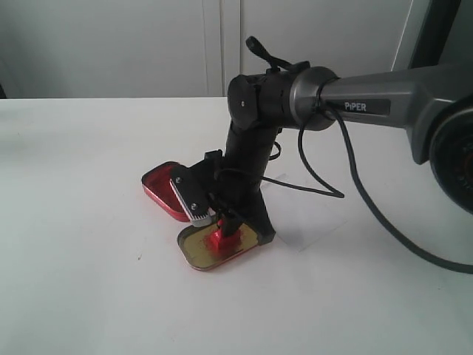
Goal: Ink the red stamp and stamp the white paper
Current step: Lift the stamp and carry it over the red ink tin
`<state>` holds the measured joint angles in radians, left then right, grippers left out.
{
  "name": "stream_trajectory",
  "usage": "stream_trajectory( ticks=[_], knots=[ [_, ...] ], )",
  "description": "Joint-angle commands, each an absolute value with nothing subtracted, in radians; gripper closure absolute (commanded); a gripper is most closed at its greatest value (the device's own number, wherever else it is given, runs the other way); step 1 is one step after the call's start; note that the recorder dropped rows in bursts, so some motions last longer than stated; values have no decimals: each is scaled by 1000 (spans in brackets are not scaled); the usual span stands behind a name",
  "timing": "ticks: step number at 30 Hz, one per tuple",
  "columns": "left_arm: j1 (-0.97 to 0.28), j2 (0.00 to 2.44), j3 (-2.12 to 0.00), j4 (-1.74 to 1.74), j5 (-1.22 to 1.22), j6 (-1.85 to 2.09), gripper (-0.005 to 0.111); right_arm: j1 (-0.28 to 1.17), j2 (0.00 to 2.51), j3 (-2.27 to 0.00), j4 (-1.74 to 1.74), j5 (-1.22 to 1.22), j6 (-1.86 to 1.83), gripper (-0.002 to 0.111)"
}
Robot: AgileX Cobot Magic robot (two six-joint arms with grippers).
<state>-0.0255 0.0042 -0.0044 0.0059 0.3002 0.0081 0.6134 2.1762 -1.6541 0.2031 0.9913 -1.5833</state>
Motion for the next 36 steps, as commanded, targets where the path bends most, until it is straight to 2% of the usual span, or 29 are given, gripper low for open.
stream_trajectory(
  ticks=[1, 14, 24, 36],
  knots=[
    [-23, 0, 0, 5, 298, 0, 107, 616, 2176, -1650, 211, 1006, -1565, 108],
    [-23, 0, 0, 5, 298, 0, 107, 616, 2127, -1653, 212, 1001, -1428, 108],
    [-23, 0, 0, 5, 298, 0, 107, 616, 2057, -1663, 228, 922, -985, 108],
    [-23, 0, 0, 5, 298, 0, 107, 616, 2083, -1863, 194, 965, -532, 108]
  ],
)
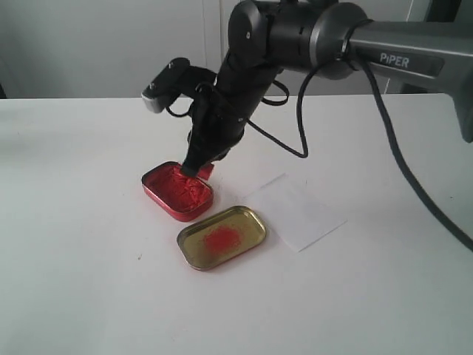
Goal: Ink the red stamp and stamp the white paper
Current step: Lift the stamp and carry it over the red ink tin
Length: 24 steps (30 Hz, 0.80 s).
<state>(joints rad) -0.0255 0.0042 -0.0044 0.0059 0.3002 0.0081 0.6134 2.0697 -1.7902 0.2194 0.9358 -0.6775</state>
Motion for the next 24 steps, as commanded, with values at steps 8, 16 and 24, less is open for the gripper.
stream_trajectory(
  ticks=[8, 16, 24],
  knots=[
    [-23, 0, 0, 5, 298, 0, 107, 647, 2164, -1996, 166, 1032, -397, 108],
    [-23, 0, 0, 5, 298, 0, 107, 702, 2296, -2168, 51, 1112, -250, 108],
    [-23, 0, 0, 5, 298, 0, 107, 702, 2395, -2282, 46, 1127, -173, 108]
  ],
)
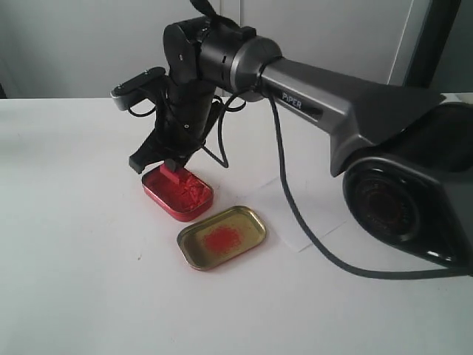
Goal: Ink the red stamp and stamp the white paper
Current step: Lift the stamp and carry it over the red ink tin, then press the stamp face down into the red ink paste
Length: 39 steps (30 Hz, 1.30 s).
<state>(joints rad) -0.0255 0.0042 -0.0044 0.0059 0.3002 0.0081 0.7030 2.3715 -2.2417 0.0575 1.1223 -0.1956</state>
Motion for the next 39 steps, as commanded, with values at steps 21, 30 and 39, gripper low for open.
stream_trajectory(
  ticks=[21, 30, 39],
  knots=[
    [-23, 0, 0, 5, 298, 0, 107, 683, 2581, -2307, -19, 1165, -48, 108],
    [-23, 0, 0, 5, 298, 0, 107, 683, 2619, -2302, -19, 1212, -23, 108],
    [-23, 0, 0, 7, 298, 0, 107, 683, 2616, -2302, -79, 1221, -25, 108]
  ],
)
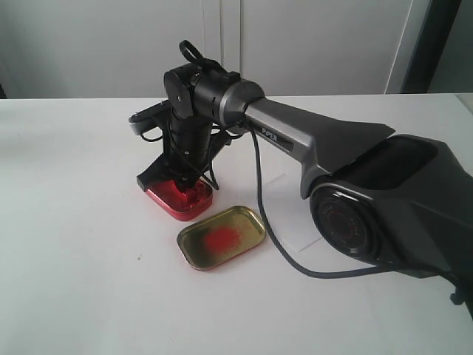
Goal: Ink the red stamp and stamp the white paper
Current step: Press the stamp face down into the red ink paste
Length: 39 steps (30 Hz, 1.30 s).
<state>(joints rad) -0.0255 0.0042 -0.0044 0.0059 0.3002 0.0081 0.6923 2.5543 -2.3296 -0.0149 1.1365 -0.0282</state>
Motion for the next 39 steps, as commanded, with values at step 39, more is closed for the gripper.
stream_trajectory(
  ticks=[39],
  knots=[
    [-23, 0, 0, 7, 298, 0, 107, 683, 2557, -2409, -91, 1221, -110, 108]
  ],
)
